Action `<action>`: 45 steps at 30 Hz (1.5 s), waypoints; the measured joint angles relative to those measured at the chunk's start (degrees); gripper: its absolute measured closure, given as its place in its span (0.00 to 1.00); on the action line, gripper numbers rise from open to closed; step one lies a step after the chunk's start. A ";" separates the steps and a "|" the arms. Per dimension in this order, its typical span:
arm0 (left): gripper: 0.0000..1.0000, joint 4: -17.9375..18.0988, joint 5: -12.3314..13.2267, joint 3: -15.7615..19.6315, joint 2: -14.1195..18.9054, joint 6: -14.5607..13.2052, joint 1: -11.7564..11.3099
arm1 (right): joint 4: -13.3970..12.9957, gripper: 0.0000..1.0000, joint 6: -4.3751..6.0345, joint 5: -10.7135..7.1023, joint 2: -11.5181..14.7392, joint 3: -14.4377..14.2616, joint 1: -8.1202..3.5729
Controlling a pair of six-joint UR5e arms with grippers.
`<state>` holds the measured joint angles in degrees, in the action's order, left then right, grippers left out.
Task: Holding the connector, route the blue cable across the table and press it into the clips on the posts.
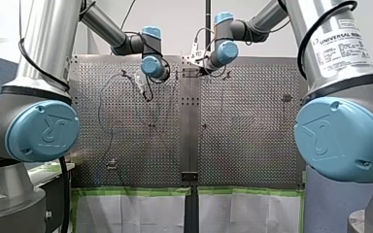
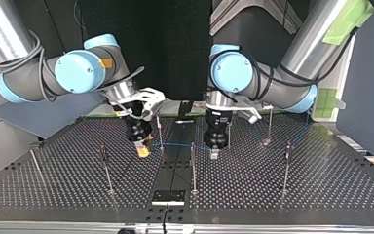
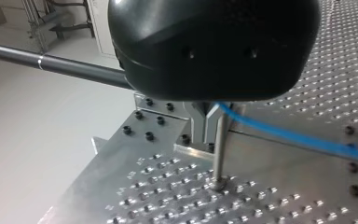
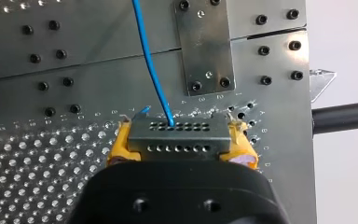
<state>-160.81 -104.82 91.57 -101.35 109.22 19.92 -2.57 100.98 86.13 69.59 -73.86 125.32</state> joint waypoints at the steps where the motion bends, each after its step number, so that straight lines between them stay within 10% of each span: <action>1: 0.99 -0.01 0.23 -0.16 -0.02 -0.08 -0.19 | -0.06 1.00 0.06 -0.23 -0.02 0.06 -0.11; 29: 0.99 -0.09 4.52 -7.11 -7.56 -0.52 -5.21 | -1.01 1.00 1.05 -2.73 -3.58 3.18 -5.10; 35: 0.67 -1.22 4.38 -7.13 -7.57 -0.68 -5.26 | -0.95 1.00 0.86 -3.03 -3.61 3.41 -5.54; 40: 0.06 -3.05 3.16 -7.11 -7.54 -1.69 -4.72 | -0.88 1.00 0.73 -3.06 -3.61 3.42 -5.57; 45: 0.00 -5.81 2.00 -7.11 -7.50 -2.67 -4.37 | -0.87 1.00 0.65 -3.06 -3.61 3.42 -5.57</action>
<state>-166.63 -102.82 84.46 -108.85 106.55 15.55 -3.44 101.63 83.06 65.97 -70.44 119.75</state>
